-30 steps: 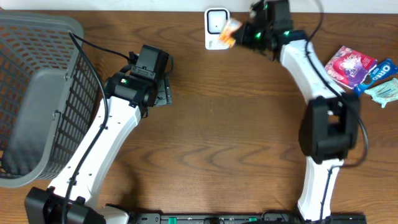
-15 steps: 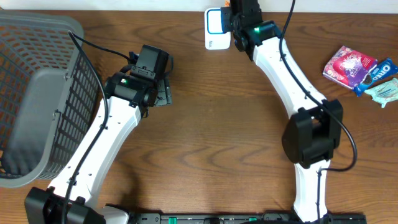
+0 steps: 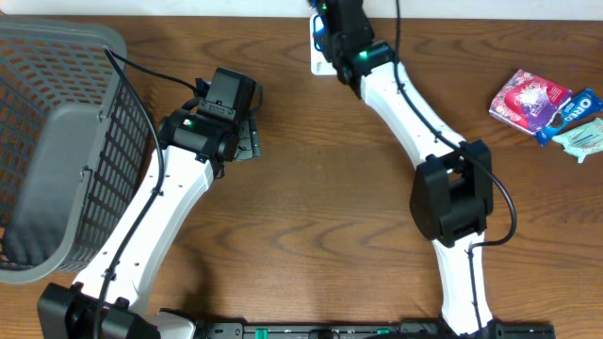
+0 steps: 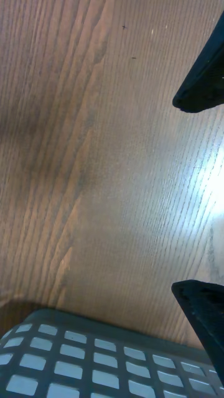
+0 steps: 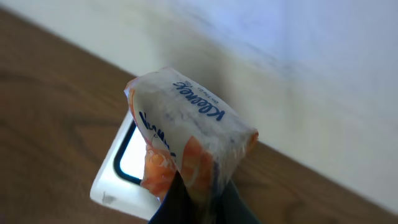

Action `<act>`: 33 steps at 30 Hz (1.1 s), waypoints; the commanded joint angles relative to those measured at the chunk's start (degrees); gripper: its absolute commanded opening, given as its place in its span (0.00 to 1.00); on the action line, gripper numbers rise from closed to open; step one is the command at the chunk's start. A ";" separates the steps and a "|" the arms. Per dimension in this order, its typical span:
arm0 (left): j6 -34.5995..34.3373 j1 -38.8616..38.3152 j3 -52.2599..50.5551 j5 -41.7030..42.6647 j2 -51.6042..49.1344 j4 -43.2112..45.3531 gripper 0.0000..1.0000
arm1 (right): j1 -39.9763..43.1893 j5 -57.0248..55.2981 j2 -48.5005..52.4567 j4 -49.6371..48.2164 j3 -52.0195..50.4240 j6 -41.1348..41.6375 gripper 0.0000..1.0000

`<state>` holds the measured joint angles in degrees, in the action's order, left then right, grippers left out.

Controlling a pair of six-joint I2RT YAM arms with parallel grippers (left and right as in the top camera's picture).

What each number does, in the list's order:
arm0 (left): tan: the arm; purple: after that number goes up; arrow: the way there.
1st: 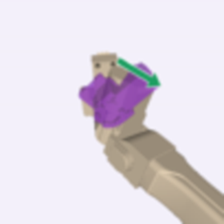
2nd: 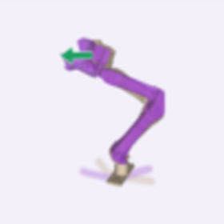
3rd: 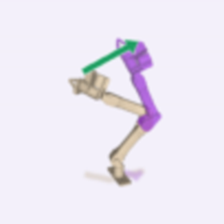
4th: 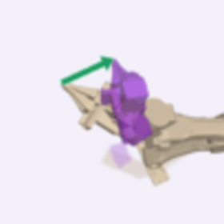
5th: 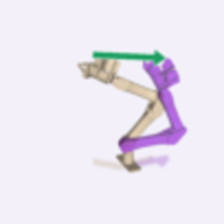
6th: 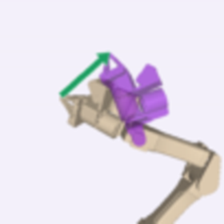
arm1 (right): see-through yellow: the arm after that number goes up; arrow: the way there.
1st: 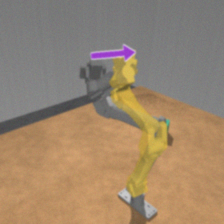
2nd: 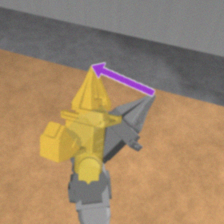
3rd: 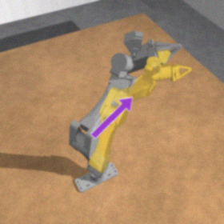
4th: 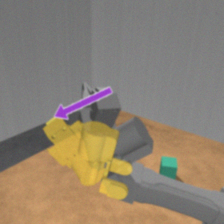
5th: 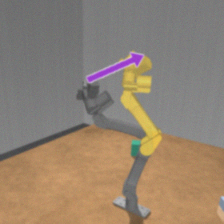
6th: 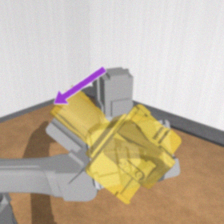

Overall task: Scan the item barcode
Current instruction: 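Carry the orange box right and drop it at the right edge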

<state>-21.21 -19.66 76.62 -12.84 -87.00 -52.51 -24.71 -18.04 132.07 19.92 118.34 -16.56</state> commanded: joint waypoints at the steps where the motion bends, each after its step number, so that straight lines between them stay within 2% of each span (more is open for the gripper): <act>1: -0.50 0.09 0.42 -1.16 -0.33 -0.15 0.86 | -0.90 -5.25 1.05 -0.24 1.64 -8.37 0.01; 5: -0.50 0.09 0.42 -1.14 -0.33 -0.15 0.86 | -0.31 -6.95 1.11 0.76 1.64 -5.79 0.01; 8: -0.50 0.09 0.42 -1.14 -0.33 -0.15 0.86 | 1.73 -13.73 0.22 1.11 1.68 3.89 0.01; 16: -0.50 0.09 0.42 -1.14 -0.33 -0.15 0.86 | 15.06 -13.81 -6.21 15.28 1.73 19.45 0.01; 26: -0.50 0.09 0.42 -1.14 -0.33 -0.15 0.86 | 36.13 -14.27 -8.31 35.28 1.64 23.45 0.01; 30: -0.50 0.09 0.42 -1.16 -0.33 -0.15 0.86 | 42.53 -13.77 -8.31 38.91 1.64 30.75 0.01; 33: -0.50 0.09 0.42 -1.14 -0.33 -0.15 0.86 | 46.49 -9.42 -8.22 39.91 1.18 31.43 0.02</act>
<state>-21.19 -19.66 76.62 -12.86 -87.00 -52.51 18.72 -30.81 125.12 59.24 119.17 10.17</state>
